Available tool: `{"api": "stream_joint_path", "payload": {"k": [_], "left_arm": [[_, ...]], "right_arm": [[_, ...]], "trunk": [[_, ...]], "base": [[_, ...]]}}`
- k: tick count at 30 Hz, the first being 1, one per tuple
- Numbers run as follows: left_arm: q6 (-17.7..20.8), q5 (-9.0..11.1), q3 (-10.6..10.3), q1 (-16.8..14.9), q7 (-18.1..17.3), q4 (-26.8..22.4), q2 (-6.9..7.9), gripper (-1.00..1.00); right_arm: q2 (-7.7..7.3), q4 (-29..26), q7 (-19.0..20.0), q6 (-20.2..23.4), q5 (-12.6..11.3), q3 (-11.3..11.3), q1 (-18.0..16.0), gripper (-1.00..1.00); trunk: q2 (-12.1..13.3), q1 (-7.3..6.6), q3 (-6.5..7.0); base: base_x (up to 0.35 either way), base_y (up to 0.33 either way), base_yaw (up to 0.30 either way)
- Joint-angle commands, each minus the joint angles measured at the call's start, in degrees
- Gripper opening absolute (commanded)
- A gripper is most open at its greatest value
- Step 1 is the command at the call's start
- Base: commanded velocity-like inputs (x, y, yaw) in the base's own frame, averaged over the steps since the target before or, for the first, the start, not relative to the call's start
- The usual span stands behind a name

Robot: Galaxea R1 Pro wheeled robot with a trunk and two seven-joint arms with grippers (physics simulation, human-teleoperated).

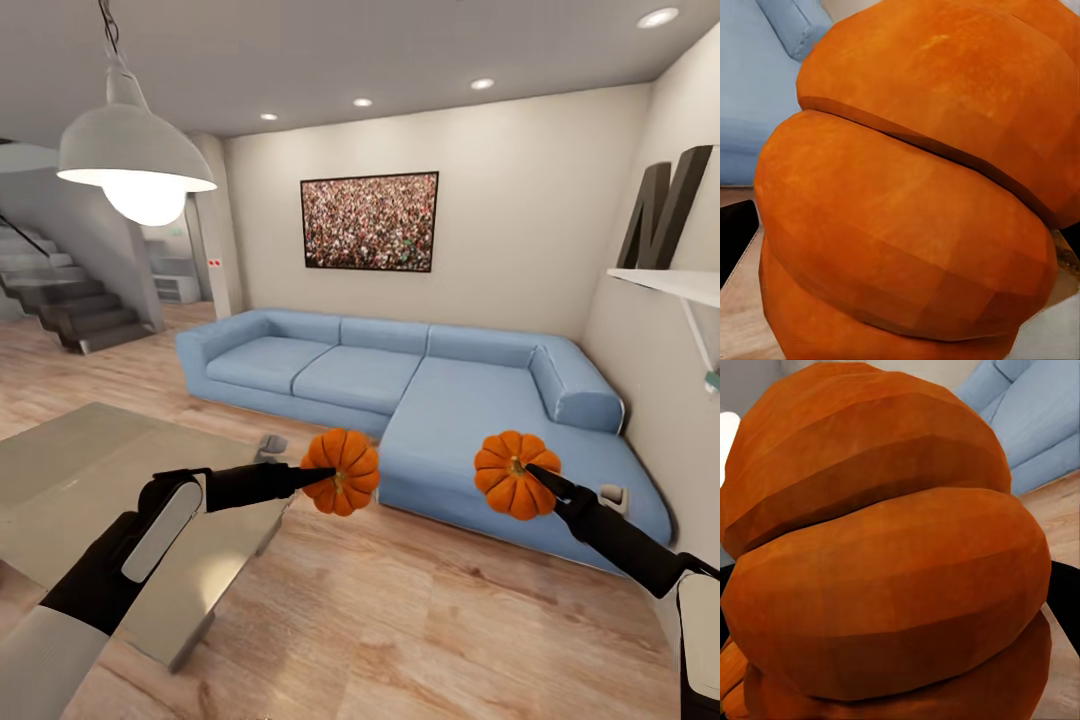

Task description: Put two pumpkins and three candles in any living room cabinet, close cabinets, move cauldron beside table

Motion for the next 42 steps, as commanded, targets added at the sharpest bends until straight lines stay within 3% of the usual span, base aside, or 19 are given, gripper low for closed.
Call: {"api": "stream_joint_path", "payload": {"k": [1,23,42], "left_arm": [[0.4,0.8,-0.1,-0.1,0.1,0.0,0.03,-1.00],[0.4,0.8,0.0,-0.1,0.0,0.0,0.10,-1.00],[0.4,0.8,0.0,0.4,-0.2,-0.1,0.06,-1.00]], "right_arm": [[0.01,0.0,0.6,0.5,-0.6,-0.1,-0.1,-1.00],[0.02,0.0,0.6,0.5,-0.7,-0.1,-0.1,-1.00],[-0.12,0.0,0.6,0.5,-0.6,0.1,-0.1,-1.00]], "trunk": [[0.4,-0.23,0.16],[9.2,-5.06,4.95],[9.2,-5.06,5.68]], "base": [[0.000,0.000,0.269],[0.000,0.000,0.269],[0.000,0.000,0.269]]}}
